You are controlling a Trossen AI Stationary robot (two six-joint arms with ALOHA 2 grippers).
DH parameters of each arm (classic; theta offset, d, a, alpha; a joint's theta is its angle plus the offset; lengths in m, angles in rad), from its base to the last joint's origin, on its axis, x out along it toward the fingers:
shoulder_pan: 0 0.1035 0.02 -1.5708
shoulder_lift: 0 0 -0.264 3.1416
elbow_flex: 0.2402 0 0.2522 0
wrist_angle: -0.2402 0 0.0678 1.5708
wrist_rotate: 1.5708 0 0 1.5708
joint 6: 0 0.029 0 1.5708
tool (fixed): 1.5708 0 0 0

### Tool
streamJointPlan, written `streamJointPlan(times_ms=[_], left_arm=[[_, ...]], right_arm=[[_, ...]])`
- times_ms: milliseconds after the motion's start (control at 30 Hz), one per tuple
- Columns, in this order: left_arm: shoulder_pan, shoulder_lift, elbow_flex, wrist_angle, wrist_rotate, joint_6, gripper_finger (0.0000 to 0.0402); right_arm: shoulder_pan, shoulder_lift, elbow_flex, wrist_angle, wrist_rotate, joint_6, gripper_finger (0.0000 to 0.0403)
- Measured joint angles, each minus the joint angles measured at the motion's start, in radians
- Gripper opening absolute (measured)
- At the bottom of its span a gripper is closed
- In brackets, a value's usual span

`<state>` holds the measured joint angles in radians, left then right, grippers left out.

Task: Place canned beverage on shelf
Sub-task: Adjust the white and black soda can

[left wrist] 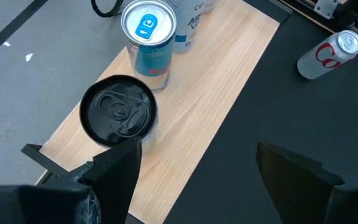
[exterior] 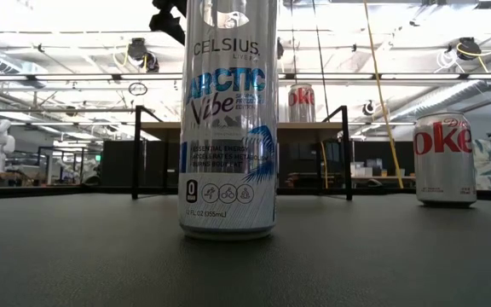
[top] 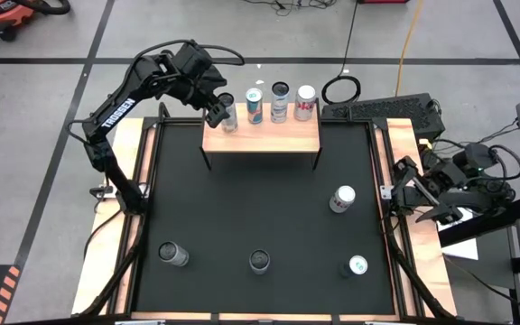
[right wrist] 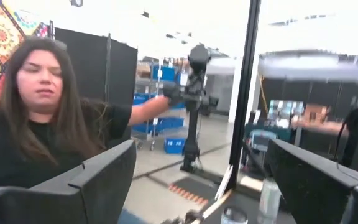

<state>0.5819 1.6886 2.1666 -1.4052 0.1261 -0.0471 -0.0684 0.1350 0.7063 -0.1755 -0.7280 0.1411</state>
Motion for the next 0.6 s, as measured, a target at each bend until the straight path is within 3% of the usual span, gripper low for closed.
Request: streamJointPlan(times_ms=[100, 367, 600], left_arm=[[0.000, 0.000, 0.000, 0.002, -0.001, 0.000, 0.0316], [0.001, -0.003, 0.000, 0.004, -0.013, 0.010, 0.0316], [0.001, -0.027, 0.000, -0.002, -0.030, 0.036, 0.0316]], right_arm=[[0.000, 0.011, 0.000, 0.092, 0.049, -0.001, 0.0345], [0.000, 0.141, 0.001, 0.162, 0.371, -0.177, 0.0345], [0.000, 0.366, 0.037, 0.286, 0.421, -0.241, 0.0345]])
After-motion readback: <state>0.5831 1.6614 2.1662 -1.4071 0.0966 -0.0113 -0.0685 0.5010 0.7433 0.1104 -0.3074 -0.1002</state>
